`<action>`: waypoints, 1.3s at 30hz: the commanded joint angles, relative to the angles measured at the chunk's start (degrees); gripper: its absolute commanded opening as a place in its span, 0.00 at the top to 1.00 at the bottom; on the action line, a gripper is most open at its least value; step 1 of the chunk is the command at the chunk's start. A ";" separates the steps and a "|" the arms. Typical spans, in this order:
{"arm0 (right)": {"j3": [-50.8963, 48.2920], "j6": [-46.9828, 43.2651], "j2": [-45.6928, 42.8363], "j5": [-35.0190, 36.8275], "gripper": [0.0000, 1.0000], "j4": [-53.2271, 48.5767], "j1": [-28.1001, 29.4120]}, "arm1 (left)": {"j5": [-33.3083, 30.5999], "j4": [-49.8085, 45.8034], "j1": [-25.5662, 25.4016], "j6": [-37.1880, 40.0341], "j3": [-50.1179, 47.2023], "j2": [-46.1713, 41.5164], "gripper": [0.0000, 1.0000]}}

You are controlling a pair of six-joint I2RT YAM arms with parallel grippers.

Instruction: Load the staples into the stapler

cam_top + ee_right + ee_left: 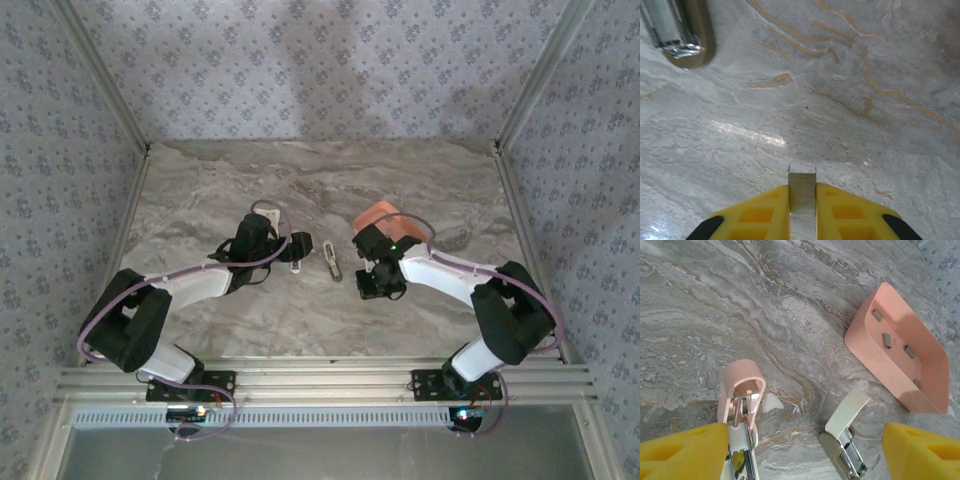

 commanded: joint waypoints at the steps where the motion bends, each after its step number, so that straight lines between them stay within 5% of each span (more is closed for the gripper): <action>1: -0.70 -0.80 2.02 -0.62 0.83 -0.98 0.92 | -1.05 2.30 -0.54 -0.18 -0.87 -1.33 0.20; 10: -1.26 -0.93 4.86 -1.22 0.82 -1.28 1.40 | -1.24 2.53 -0.65 -0.02 -1.51 -1.21 0.20; 15: 1.03 -1.24 4.27 -1.19 0.72 -4.66 1.46 | -0.85 2.09 -0.71 0.24 -0.98 -1.18 0.20; 24: 9.29 0.74 4.13 -1.79 0.71 -14.96 -0.33 | -1.17 2.16 -0.67 0.35 -1.50 -1.89 0.20; 39: 12.81 -0.16 11.37 -1.43 0.71 -15.07 -0.56 | -2.21 0.37 -0.62 1.23 -2.16 -3.64 0.20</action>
